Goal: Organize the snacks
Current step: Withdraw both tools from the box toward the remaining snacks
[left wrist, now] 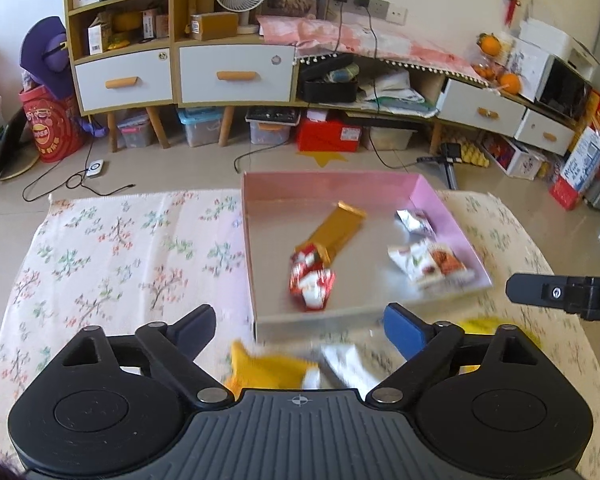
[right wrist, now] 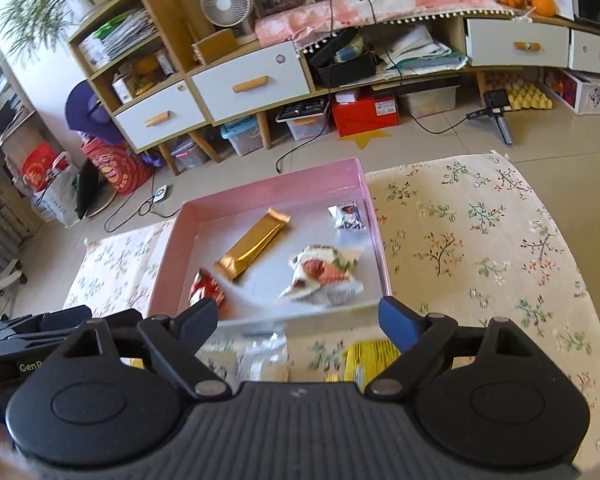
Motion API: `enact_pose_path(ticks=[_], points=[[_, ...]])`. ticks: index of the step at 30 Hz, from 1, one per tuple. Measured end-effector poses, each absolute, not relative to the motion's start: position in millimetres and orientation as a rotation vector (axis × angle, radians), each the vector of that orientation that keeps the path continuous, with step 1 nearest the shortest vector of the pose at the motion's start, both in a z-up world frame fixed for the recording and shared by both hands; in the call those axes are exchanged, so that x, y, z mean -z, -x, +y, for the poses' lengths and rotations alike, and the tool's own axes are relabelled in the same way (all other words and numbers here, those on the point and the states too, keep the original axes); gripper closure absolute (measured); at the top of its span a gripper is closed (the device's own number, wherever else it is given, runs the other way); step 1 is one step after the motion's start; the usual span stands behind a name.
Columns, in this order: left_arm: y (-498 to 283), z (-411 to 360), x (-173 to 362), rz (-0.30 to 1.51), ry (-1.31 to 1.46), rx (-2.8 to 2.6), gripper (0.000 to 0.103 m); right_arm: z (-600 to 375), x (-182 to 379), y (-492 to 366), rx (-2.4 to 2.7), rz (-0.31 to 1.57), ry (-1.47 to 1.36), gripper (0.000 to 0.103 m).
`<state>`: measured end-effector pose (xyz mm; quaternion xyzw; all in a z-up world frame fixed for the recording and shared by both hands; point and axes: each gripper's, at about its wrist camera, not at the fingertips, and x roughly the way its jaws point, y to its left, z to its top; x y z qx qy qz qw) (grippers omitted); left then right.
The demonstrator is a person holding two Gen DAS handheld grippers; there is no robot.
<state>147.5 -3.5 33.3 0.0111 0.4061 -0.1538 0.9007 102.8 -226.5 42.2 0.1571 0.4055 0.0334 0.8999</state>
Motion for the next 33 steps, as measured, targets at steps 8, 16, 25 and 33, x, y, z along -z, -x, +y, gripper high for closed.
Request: enact_pose_path(ticks=[8,16,25,33], points=[[-102,-1,-17,0.873,-0.073,0.345,0.007,-213,-42,-66,-0.107,0.813,-0.253,0.009],[-67,-5,4,0.899,-0.115,0.351,0.006,-201,-30,-40,-0.135,0.791,-0.201,0.005],[-34,0,22,0.889,-0.144,0.368,0.006,-194,-15,-15,-0.136,0.735,-0.159,0.003],[-8,4,44,0.887,-0.188,0.435,0.005,-185,3,2,-0.181,0.739,-0.066,0.002]])
